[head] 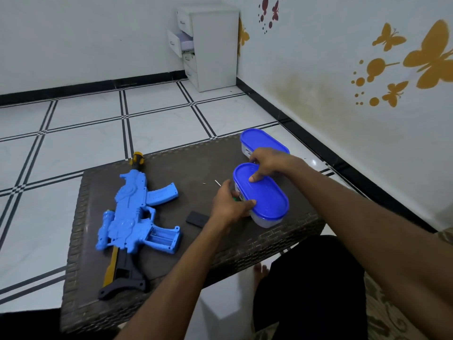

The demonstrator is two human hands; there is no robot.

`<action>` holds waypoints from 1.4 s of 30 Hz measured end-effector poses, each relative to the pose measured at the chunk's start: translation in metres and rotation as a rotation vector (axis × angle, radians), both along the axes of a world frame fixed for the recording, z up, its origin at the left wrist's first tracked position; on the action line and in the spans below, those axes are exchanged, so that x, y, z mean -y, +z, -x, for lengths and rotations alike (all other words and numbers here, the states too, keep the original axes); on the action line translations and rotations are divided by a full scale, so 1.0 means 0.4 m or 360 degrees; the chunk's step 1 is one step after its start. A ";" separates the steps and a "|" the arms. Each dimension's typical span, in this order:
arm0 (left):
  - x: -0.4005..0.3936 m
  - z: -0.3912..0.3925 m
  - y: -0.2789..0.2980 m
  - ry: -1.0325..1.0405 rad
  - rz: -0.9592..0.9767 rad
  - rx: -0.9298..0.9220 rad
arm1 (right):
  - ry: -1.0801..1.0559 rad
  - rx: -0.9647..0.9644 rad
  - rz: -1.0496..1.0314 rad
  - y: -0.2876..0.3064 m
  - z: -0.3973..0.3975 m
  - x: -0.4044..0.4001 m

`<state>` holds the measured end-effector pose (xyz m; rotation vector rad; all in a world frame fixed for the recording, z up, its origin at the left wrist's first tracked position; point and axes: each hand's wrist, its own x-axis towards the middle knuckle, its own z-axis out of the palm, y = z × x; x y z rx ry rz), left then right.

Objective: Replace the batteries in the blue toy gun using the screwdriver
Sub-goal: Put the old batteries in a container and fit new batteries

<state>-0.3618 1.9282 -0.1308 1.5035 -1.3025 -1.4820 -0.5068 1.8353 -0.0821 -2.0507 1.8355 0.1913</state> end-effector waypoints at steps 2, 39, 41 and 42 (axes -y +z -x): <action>0.005 -0.003 -0.002 -0.0014 -0.0034 -0.0057 | 0.0044 -0.0045 -0.0067 0.004 0.000 0.018; 0.032 -0.010 -0.018 -0.0078 -0.0298 -0.0320 | -0.0134 0.0271 0.0285 0.038 -0.030 -0.039; 0.020 -0.014 -0.008 -0.0117 -0.0230 -0.0337 | -0.0171 0.0343 0.0210 0.051 -0.021 -0.038; 0.013 -0.016 -0.003 -0.0116 -0.0195 -0.0362 | -0.0191 0.0401 0.0177 0.055 -0.015 -0.037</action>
